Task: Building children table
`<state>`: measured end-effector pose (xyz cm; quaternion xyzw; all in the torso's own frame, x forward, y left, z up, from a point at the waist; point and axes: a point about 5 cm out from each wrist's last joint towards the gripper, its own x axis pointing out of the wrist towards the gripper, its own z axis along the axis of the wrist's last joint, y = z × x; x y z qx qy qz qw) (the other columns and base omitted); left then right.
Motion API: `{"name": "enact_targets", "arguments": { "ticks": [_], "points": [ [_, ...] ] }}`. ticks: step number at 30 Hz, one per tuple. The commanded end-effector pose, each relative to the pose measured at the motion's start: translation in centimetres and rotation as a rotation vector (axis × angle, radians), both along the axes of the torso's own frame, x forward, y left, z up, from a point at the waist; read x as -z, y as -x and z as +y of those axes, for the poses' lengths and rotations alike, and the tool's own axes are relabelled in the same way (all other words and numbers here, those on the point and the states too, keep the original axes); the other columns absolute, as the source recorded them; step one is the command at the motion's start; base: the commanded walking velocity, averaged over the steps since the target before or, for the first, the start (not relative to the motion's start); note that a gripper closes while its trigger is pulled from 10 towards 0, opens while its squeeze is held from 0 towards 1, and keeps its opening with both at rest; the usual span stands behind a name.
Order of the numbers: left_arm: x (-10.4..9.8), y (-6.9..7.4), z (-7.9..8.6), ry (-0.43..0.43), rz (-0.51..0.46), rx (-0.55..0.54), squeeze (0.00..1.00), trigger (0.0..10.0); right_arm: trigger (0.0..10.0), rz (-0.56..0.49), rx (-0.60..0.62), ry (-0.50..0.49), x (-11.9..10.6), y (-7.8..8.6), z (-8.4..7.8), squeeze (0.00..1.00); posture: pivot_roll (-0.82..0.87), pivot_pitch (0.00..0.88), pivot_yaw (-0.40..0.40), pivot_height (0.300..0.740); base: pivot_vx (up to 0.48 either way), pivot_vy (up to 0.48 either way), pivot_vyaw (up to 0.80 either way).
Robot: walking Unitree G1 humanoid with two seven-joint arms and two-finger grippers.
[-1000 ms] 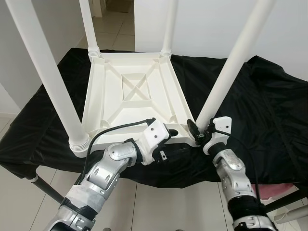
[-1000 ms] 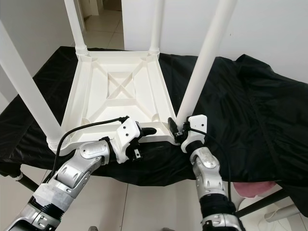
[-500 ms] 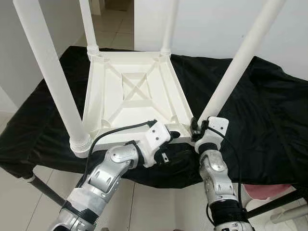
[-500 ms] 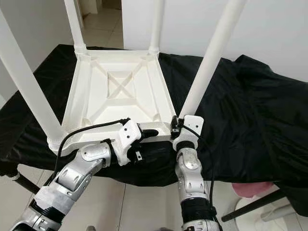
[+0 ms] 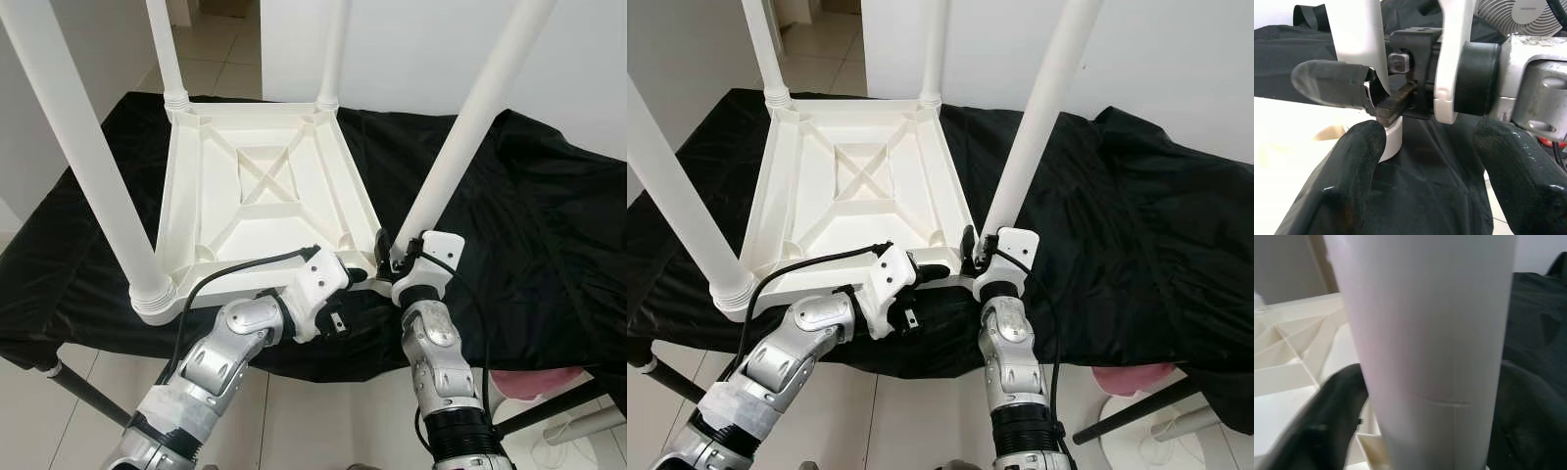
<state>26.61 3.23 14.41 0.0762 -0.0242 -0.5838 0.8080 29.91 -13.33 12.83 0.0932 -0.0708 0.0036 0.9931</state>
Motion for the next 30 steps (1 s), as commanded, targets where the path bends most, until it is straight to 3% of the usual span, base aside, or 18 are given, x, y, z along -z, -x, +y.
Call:
{"name": "enact_targets", "arguments": {
  "ticks": [1, 2, 3, 4, 10, 13, 14, 22, 23, 25, 26, 27, 28, 29, 30],
  "points": [
    [0.0, 0.2, 0.1, -0.006, -0.002, 0.001, 0.0, 10.0, 10.0, 0.006, -0.002, -0.017, 0.4, 0.4, -0.4, 1.0, -0.05, 0.0, -0.069, 0.74, 0.0, 0.0, 0.0],
    [0.0, 0.2, 0.1, -0.006, -0.002, 0.001, 0.0, 10.0, 10.0, 0.006, -0.002, -0.017, 0.4, 0.4, -0.4, 1.0, -0.05, 0.0, -0.069, 0.74, 0.0, 0.0, 0.0],
    [-0.1, 0.1, 0.1, -0.005, -0.004, 0.0, 0.0, 10.0, 10.0, -0.003, -0.038, -0.01, 0.4, 0.6, -0.8, 0.81, -0.05, 0.0, -0.071, 0.74, 0.0, 0.0, 0.0],
    [-0.1, 0.1, 0.1, -0.005, -0.006, -0.002, 0.0, 10.0, 10.0, -0.014, -0.103, 0.001, 0.4, 1.0, -1.2, 0.0, -0.05, 0.0, -0.073, 0.74, 0.0, 0.0, 0.0],
    [-0.1, 0.1, 0.2, -0.006, -0.007, -0.004, 0.0, 10.0, 10.0, -0.025, -0.212, 0.04, 0.6, 1.6, -2.1, 0.0, -0.05, 0.0, -0.07, 0.74, 0.0, 0.0, 0.0],
    [0.0, 0.2, 0.2, -0.01, -0.006, -0.001, 0.0, 10.0, 10.0, -0.022, -0.384, 0.125, 0.8, 1.5, -3.6, 0.0, -0.05, 0.0, -0.065, 0.74, 0.0, 0.0, 0.0],
    [0.0, 0.2, 0.2, -0.01, -0.006, -0.001, 0.0, 10.0, 10.0, -0.022, -0.384, 0.125, 0.8, 1.5, -3.6, 0.0, -0.05, 0.0, -0.065, 0.74, 0.0, 0.0, 0.0],
    [-0.2, 0.0, 0.2, -0.013, -0.013, 0.003, 0.0, 10.0, 10.0, 0.011, -0.537, 0.212, 0.8, -0.6, -4.5, 0.0, -0.04, 0.0, -0.058, 0.74, 0.0, 0.0, 0.0],
    [-0.2, -0.1, 0.2, -0.014, -0.014, 0.003, 0.0, 10.0, 9.4, 0.019, -0.555, 0.222, 0.9, -1.0, -4.4, 0.0, -0.04, 0.0, -0.054, 0.74, 0.0, 0.0, 0.0],
    [-0.2, -0.1, 0.2, -0.014, -0.014, 0.003, 0.0, 10.0, 9.4, 0.019, -0.555, 0.222, 0.9, -1.0, -4.4, 0.0, -0.04, 0.0, -0.054, 0.74, 0.0, 0.0, 0.0],
    [-0.2, -0.1, 0.2, -0.016, -0.016, 0.002, 0.0, 10.0, 8.2, 0.024, -0.571, 0.243, 0.9, -1.5, -4.2, 0.0, -0.03, 0.0, -0.053, 0.74, 0.0, 0.0, 0.0],
    [-0.2, -0.1, 0.2, -0.016, -0.016, 0.002, 0.0, 10.0, 8.2, 0.024, -0.571, 0.243, 0.9, -1.5, -4.2, 0.0, -0.03, 0.0, -0.053, 0.74, 0.0, 0.0, 0.0],
    [-0.3, -0.2, 0.2, -0.019, -0.021, 0.001, 0.0, 10.0, 5.1, 0.028, -0.584, 0.253, 0.8, -1.9, -4.0, 0.0, -0.03, 0.0, -0.053, 0.74, 0.0, 0.0, 0.0],
    [-0.4, -0.3, 0.2, -0.02, -0.025, 0.0, 0.0, 10.0, 3.8, 0.029, -0.602, 0.266, 0.7, -2.3, -3.8, 0.0, -0.03, 0.0, -0.055, 0.74, 0.0, 0.0, 0.0],
    [-0.4, -0.3, 0.2, -0.02, -0.025, 0.0, 0.0, 10.0, 3.8, 0.029, -0.602, 0.266, 0.7, -2.3, -3.8, 0.0, -0.03, 0.0, -0.055, 0.74, 0.0, 0.0, 0.0]
  ]
}}
